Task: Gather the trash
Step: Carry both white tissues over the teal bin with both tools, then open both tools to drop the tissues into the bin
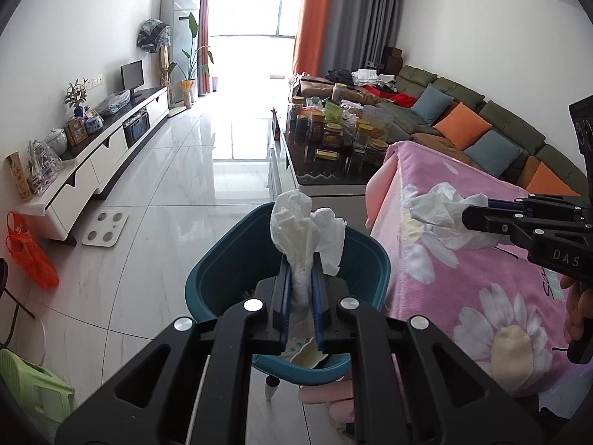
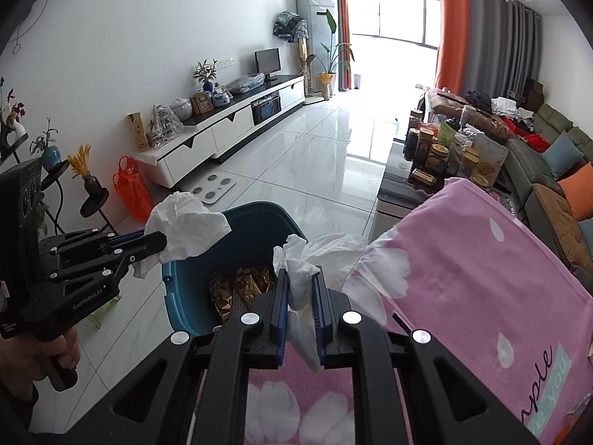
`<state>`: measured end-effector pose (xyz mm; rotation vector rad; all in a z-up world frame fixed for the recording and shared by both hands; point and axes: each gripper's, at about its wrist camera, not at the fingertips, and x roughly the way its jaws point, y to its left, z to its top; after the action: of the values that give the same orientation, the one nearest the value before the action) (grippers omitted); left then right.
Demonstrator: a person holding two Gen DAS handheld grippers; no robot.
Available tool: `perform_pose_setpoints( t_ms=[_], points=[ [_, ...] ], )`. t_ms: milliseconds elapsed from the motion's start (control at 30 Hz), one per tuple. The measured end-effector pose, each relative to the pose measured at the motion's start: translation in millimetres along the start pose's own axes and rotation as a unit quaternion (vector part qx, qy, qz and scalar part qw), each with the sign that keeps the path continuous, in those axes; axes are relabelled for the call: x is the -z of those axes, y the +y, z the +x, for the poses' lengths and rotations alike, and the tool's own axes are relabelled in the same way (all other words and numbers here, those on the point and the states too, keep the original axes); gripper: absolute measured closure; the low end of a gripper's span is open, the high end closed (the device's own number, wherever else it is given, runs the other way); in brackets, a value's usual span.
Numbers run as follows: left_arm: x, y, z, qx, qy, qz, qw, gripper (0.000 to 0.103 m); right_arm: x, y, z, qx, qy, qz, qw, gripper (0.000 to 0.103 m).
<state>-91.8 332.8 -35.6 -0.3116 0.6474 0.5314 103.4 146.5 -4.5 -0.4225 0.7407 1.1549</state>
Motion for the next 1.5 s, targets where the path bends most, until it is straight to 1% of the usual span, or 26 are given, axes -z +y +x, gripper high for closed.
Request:
perform_pose_setpoints(
  t_ms=[400, 467, 700, 867, 967, 1100, 1167, 1267, 1333, 1400, 1467, 1500],
  points=[
    [1, 5, 51, -0.008, 0.038, -0.019, 0.9991, 0.093, -23, 15, 51, -0.04, 0.047, -0.012, 0.998, 0.092],
    [3, 11, 56, -0.008, 0.043, -0.021, 0.9988, 0.093, -23, 16, 57, -0.044, 0.054, -0.013, 0.997, 0.092],
    [2, 12, 82, -0.01, 0.061, -0.022, 0.9979, 0.092, -28, 24, 83, -0.054, 0.082, -0.021, 0.995, 0.091],
    [6, 2, 100, -0.007, 0.08, -0.014, 0.9967, 0.089, -28, 31, 103, -0.057, 0.106, -0.031, 0.992, 0.088],
    [8, 0, 110, -0.008, 0.086, -0.01, 0.9962, 0.088, -28, 35, 112, -0.059, 0.116, -0.035, 0.991, 0.084],
    [7, -2, 118, -0.011, 0.088, -0.009, 0.996, 0.082, -28, 36, 120, -0.064, 0.125, -0.036, 0.989, 0.083],
    [6, -3, 122, -0.011, 0.089, -0.007, 0.996, 0.074, -28, 36, 123, -0.065, 0.127, -0.034, 0.989, 0.081],
    [6, -2, 126, -0.018, 0.088, -0.006, 0.996, 0.065, -29, 35, 124, -0.068, 0.125, -0.029, 0.989, 0.074],
    [5, 0, 126, -0.025, 0.085, -0.008, 0.9961, 0.062, -30, 35, 124, -0.069, 0.123, -0.024, 0.99, 0.065],
    [5, 2, 125, -0.03, 0.081, -0.011, 0.9962, 0.058, -30, 34, 122, -0.07, 0.119, -0.023, 0.99, 0.064],
    [4, 4, 122, -0.039, 0.074, -0.015, 0.9964, 0.05, -31, 31, 120, -0.071, 0.114, -0.02, 0.991, 0.063],
    [4, 6, 120, -0.041, 0.071, -0.017, 0.9965, 0.048, -31, 30, 118, -0.072, 0.112, -0.018, 0.991, 0.06]
  ],
)
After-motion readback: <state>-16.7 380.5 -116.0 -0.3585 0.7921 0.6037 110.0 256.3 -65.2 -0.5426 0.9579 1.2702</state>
